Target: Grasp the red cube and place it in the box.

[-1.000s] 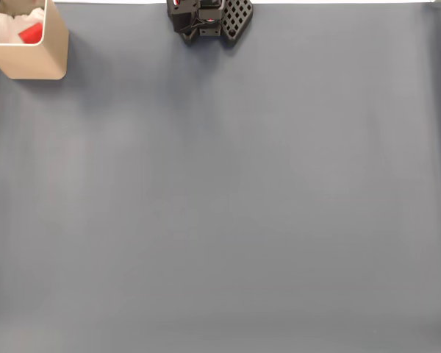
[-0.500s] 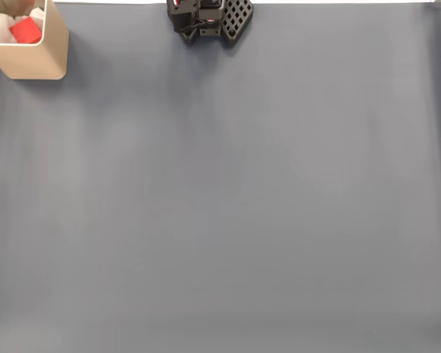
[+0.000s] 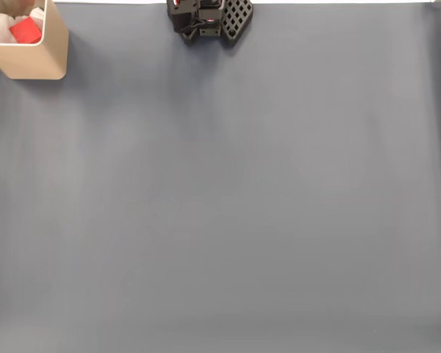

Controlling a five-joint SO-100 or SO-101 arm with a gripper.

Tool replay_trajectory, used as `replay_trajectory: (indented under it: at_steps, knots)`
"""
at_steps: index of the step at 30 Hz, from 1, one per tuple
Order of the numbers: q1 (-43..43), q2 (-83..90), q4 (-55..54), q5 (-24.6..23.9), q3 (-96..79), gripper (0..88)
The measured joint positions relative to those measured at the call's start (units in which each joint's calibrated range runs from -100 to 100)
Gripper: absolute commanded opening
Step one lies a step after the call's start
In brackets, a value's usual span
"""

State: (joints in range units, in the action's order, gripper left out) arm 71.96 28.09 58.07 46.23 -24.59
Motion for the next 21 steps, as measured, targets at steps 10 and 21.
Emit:
replay_trajectory:
  at_steps: [10,21]
  knots:
    - [0.0,0.0,0.0,-0.5,0.0,53.0]
    - [0.0,0.0,0.0,-0.8,0.0,32.0]
